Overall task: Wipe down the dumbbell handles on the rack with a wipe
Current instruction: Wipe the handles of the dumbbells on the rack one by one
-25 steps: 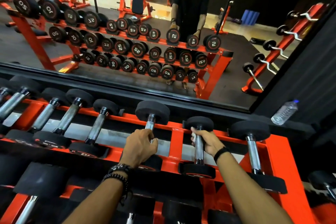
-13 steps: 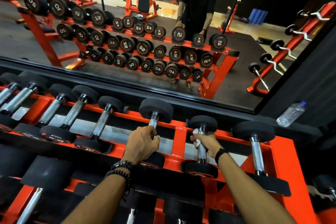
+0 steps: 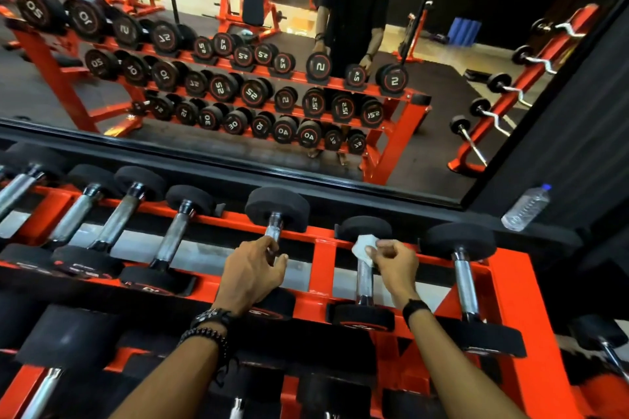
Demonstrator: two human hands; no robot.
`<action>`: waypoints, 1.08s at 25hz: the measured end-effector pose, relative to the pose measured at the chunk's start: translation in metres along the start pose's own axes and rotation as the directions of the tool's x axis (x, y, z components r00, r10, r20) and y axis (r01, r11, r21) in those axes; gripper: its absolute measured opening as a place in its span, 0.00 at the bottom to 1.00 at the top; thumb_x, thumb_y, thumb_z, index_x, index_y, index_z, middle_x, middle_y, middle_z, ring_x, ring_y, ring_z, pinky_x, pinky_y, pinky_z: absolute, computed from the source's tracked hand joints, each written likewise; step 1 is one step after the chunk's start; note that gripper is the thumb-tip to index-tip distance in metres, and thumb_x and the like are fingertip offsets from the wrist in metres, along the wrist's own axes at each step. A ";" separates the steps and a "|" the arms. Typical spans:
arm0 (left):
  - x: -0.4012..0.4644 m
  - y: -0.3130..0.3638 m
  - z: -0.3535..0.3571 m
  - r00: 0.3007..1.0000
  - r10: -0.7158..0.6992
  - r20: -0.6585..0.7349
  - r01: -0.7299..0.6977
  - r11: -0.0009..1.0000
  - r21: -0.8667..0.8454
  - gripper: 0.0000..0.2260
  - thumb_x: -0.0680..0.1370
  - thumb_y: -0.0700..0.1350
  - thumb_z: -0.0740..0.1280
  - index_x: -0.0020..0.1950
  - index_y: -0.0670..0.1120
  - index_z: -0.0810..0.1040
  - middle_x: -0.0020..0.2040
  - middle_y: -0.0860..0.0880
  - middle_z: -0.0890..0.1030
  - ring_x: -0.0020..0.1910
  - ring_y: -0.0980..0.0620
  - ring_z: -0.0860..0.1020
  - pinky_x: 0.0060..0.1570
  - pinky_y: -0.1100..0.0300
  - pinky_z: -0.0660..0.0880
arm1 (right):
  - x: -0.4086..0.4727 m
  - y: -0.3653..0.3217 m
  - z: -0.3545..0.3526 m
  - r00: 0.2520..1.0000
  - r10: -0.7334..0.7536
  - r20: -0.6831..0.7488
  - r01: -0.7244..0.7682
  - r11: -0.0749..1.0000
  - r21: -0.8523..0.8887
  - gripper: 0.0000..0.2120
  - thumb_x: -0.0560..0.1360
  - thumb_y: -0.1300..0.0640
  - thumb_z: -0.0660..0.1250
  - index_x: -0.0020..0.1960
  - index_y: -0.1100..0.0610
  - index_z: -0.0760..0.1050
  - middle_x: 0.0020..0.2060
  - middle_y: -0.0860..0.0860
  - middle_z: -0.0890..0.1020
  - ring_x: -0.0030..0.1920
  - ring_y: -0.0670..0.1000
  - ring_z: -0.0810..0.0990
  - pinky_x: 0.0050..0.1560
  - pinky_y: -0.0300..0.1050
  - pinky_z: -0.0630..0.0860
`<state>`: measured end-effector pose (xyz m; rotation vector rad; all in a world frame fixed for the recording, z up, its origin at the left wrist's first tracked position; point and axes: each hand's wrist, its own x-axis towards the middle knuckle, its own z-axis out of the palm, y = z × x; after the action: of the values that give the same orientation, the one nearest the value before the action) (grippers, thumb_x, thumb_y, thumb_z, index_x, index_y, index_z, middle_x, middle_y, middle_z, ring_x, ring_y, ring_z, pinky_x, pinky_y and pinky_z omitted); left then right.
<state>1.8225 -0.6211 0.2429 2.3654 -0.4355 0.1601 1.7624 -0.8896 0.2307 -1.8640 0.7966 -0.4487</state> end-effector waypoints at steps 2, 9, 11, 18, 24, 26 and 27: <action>0.001 -0.001 0.001 1.000 0.004 0.000 -0.004 1.000 -0.008 0.10 0.73 0.52 0.71 0.38 0.52 0.72 0.31 0.54 0.77 0.32 0.55 0.75 0.32 0.61 0.66 | -0.018 0.010 0.000 0.994 -0.108 -0.033 0.105 0.990 -0.093 0.11 0.73 0.63 0.73 0.56 0.61 0.81 0.48 0.52 0.84 0.50 0.52 0.81 0.54 0.44 0.77; 0.003 -0.006 0.006 1.000 0.022 0.019 -0.021 1.000 -0.013 0.09 0.74 0.56 0.69 0.40 0.52 0.77 0.32 0.55 0.78 0.34 0.57 0.77 0.35 0.58 0.75 | 0.003 -0.024 0.019 0.945 0.266 0.188 -0.302 0.931 0.204 0.06 0.73 0.61 0.68 0.44 0.64 0.81 0.38 0.57 0.83 0.42 0.55 0.80 0.42 0.45 0.75; 0.004 -0.007 0.007 0.999 0.032 0.025 -0.032 0.999 -0.012 0.10 0.74 0.57 0.68 0.40 0.52 0.76 0.32 0.55 0.78 0.35 0.57 0.77 0.36 0.55 0.77 | 0.004 -0.024 0.012 0.919 0.261 0.295 -0.327 0.924 0.200 0.09 0.72 0.61 0.70 0.48 0.66 0.81 0.40 0.57 0.83 0.46 0.55 0.80 0.45 0.46 0.75; 0.004 -0.006 0.008 0.999 0.023 0.031 -0.024 0.999 0.038 0.10 0.74 0.58 0.68 0.42 0.52 0.78 0.34 0.54 0.79 0.36 0.56 0.77 0.39 0.55 0.77 | 0.021 -0.022 0.023 0.840 0.368 0.400 -0.483 0.843 0.239 0.17 0.68 0.56 0.78 0.53 0.64 0.80 0.37 0.55 0.82 0.38 0.52 0.81 0.36 0.43 0.76; 0.005 -0.009 0.005 0.999 0.029 0.034 -0.030 0.999 0.018 0.10 0.74 0.57 0.69 0.40 0.52 0.78 0.34 0.54 0.80 0.36 0.55 0.77 0.38 0.56 0.77 | 0.019 -0.016 0.052 0.908 0.396 0.136 -0.411 0.905 0.110 0.14 0.67 0.60 0.76 0.50 0.64 0.80 0.29 0.51 0.81 0.30 0.51 0.80 0.36 0.47 0.80; 0.004 -0.007 0.005 0.999 0.024 0.032 -0.025 1.000 0.018 0.10 0.74 0.57 0.69 0.39 0.52 0.78 0.34 0.54 0.80 0.36 0.55 0.77 0.37 0.57 0.76 | 0.016 -0.014 0.040 0.980 0.191 -0.058 -0.199 0.928 -0.315 0.17 0.67 0.46 0.76 0.45 0.58 0.79 0.33 0.49 0.80 0.36 0.51 0.79 0.44 0.47 0.75; 0.003 -0.006 0.005 0.999 0.017 0.028 -0.018 1.000 0.024 0.10 0.74 0.57 0.68 0.39 0.52 0.78 0.34 0.54 0.80 0.36 0.55 0.77 0.37 0.58 0.75 | 0.013 -0.014 0.034 0.992 0.049 -0.120 -0.105 0.847 -0.521 0.19 0.68 0.39 0.73 0.42 0.55 0.78 0.34 0.48 0.79 0.37 0.51 0.76 0.47 0.46 0.70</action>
<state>1.8272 -0.6210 0.2366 2.3907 -0.4703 0.1419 1.7968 -0.8723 0.2287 -2.3171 1.1474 -0.2895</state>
